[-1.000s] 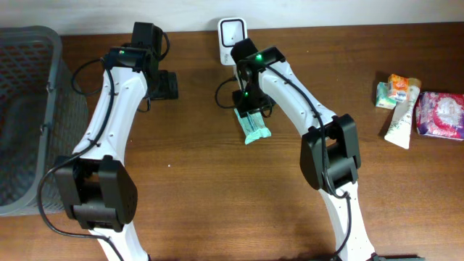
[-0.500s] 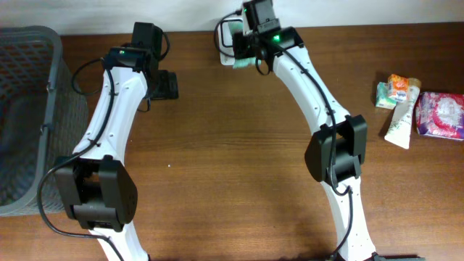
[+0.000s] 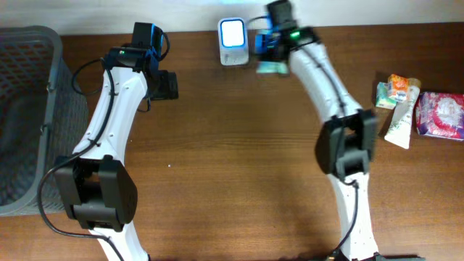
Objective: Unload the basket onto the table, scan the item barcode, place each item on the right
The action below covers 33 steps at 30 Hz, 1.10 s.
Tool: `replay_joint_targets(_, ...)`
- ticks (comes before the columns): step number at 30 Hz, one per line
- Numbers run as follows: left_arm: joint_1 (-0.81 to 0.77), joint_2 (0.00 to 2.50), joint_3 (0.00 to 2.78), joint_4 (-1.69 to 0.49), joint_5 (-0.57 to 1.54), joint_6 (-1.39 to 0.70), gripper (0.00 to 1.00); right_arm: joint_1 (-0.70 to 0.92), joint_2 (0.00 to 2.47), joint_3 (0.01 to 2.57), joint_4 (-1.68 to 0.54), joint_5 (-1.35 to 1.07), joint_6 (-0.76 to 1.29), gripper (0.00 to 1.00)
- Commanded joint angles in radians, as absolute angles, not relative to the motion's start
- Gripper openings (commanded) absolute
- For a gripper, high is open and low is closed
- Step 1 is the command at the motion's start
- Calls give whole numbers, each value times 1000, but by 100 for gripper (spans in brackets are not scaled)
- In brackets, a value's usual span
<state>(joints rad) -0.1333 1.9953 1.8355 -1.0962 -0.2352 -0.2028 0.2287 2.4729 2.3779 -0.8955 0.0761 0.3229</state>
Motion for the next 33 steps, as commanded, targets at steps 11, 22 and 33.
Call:
replay_joint_targets(11, -136, 1982, 1833, -1094, -231, -215, 99, -282, 2388, 2377, -1509, 292, 323, 79)
replay_joint_targets(22, -136, 1982, 1833, -1094, -231, -215, 99, 60, 1630, 2171, -1699, 255, 349, 97)
replay_joint_targets(33, -136, 1982, 1833, -1094, -231, -215, 99, 150, 1148, 1666, -1699, 109, 349, 99)
